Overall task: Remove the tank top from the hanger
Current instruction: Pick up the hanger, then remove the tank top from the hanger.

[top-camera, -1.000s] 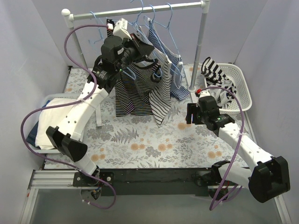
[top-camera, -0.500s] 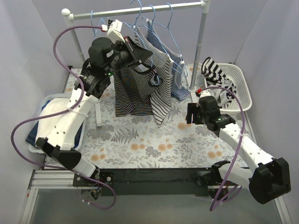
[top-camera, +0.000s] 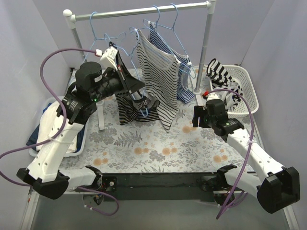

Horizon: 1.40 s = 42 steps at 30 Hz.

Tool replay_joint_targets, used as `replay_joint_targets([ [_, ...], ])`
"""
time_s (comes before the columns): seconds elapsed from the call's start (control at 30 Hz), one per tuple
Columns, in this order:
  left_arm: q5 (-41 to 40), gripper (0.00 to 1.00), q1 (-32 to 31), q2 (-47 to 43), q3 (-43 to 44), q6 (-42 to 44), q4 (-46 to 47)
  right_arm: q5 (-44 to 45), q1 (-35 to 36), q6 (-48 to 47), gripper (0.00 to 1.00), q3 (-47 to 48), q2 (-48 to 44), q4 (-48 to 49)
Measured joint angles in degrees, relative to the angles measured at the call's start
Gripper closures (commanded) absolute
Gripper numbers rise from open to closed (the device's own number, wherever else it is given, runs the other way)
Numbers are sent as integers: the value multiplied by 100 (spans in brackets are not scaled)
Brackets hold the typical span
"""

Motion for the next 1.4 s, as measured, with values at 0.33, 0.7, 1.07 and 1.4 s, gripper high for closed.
replay_joint_targets([
  [0.33,236,100,2,-542,-546,575,-1316,4,2,-15,28,31,-66,-96],
  [0.7,1300,100,7,-1126,-1237,1191,-2057,-374,4,-245,29,31,-179,-103],
  [1.07,3073,100,7,-1054,-1902,1401,-1652,-1224,66,-332,30,31,-190,201],
  [1.4,4295,100,-35,-675,-2531,1303,-778,-1934,896,-76,29,26,-59,1331],
])
